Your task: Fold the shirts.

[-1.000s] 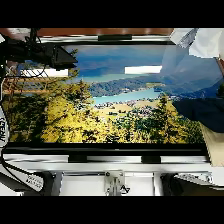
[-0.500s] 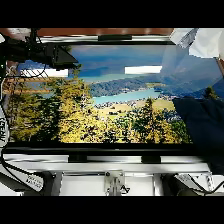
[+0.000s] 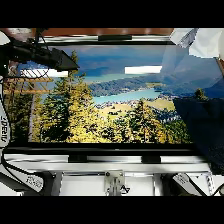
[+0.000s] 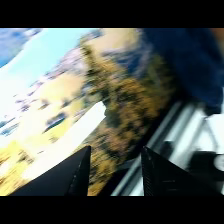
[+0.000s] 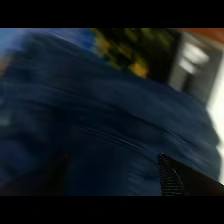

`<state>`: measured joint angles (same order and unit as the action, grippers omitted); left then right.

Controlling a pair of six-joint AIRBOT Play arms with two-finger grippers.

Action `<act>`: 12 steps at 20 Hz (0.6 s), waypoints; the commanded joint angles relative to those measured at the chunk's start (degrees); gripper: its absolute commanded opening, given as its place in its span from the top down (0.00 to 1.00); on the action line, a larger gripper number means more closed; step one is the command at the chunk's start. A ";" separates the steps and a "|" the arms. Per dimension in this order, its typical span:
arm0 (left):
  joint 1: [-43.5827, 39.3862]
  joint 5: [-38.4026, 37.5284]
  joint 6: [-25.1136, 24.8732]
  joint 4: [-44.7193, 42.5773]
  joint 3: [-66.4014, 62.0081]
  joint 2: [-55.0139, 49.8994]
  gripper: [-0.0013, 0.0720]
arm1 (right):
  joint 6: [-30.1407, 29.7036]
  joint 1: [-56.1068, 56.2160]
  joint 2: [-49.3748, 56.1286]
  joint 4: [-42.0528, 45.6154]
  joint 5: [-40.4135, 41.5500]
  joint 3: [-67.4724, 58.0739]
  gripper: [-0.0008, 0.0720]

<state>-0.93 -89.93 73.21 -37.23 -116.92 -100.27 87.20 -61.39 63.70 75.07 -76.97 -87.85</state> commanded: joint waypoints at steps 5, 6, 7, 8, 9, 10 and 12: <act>-10.08 -4.68 12.92 -45.44 1.16 -0.11 0.00 | 9.33 51.23 12.00 6.23 -2.47 -3.45 0.04; -10.78 -5.79 14.71 -45.33 2.19 -0.04 0.00 | 9.81 54.05 14.49 5.40 -5.51 -3.45 0.04; -11.67 -6.73 15.63 -45.33 4.26 0.37 0.00 | 9.27 56.00 16.61 4.96 -9.03 -3.45 0.04; -12.68 -6.05 16.04 -45.35 7.54 1.29 0.00 | 8.98 57.40 18.47 5.20 -12.66 -3.45 0.04; -13.46 -4.04 16.06 -45.38 10.54 2.43 0.00 | 8.52 58.12 19.71 5.51 -15.08 -3.45 0.04; -14.23 -1.11 17.05 -45.35 13.66 4.04 0.00 | 8.52 58.49 20.26 5.46 -16.26 -3.45 0.04; -15.28 4.87 19.32 -45.33 17.09 7.28 0.00 | 8.26 58.88 20.15 5.25 -15.76 -3.45 0.04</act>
<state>-14.28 -91.37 88.97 -80.38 -105.25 -96.33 95.31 -5.80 81.84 80.36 -88.79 -91.22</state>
